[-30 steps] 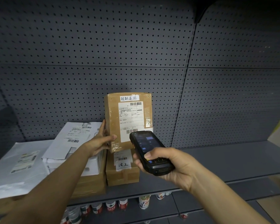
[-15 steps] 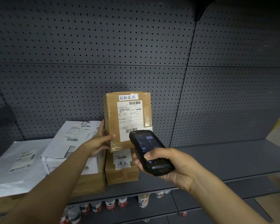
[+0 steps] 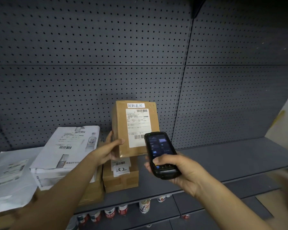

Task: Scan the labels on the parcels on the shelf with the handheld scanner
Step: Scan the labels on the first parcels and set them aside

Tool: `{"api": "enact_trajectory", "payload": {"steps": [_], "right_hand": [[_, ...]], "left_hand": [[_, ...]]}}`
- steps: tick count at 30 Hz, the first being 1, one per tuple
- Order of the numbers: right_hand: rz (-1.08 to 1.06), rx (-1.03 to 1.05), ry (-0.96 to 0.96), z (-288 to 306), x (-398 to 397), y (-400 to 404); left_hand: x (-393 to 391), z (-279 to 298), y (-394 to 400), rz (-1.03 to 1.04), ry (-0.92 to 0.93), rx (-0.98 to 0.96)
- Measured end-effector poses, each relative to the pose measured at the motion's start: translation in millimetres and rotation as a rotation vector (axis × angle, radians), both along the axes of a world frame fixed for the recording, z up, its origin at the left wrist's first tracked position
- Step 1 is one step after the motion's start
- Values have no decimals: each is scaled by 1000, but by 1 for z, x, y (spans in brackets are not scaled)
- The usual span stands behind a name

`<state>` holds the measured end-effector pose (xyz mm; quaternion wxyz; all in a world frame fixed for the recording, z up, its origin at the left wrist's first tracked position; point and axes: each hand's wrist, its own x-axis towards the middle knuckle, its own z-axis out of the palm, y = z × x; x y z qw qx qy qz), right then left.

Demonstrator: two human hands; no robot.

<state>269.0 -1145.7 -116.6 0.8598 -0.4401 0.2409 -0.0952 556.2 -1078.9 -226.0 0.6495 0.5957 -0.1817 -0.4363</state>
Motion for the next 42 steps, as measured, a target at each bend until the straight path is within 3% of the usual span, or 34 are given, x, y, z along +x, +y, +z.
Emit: {"api": "enact_trajectory", "payload": {"steps": [8,16,25,30,35,39,42], "right_hand": [[-177,22,13,-24,-5,-45],[-241,35,51,-49,-20,-128],[-212,-45,130,-50,-34,-224],[-198,-18,107,-44,-32,-246],[-175,-12,90,-46,-26,-257],[-159,-4,108,-49,-18,-257],[-145,38,118,-54,-2,-252]], "left_hand": [[-40,-16,-69,-115,212,163],[-81,-66,-150,-177,283,398],[-95,-133,-228,-2,406,460],[-94,-155,-254,70,407,378],[-80,-174,-259,75,382,417],[-82,-152,-247,88,398,468],[-72,-141,-232,147,299,537]]}}
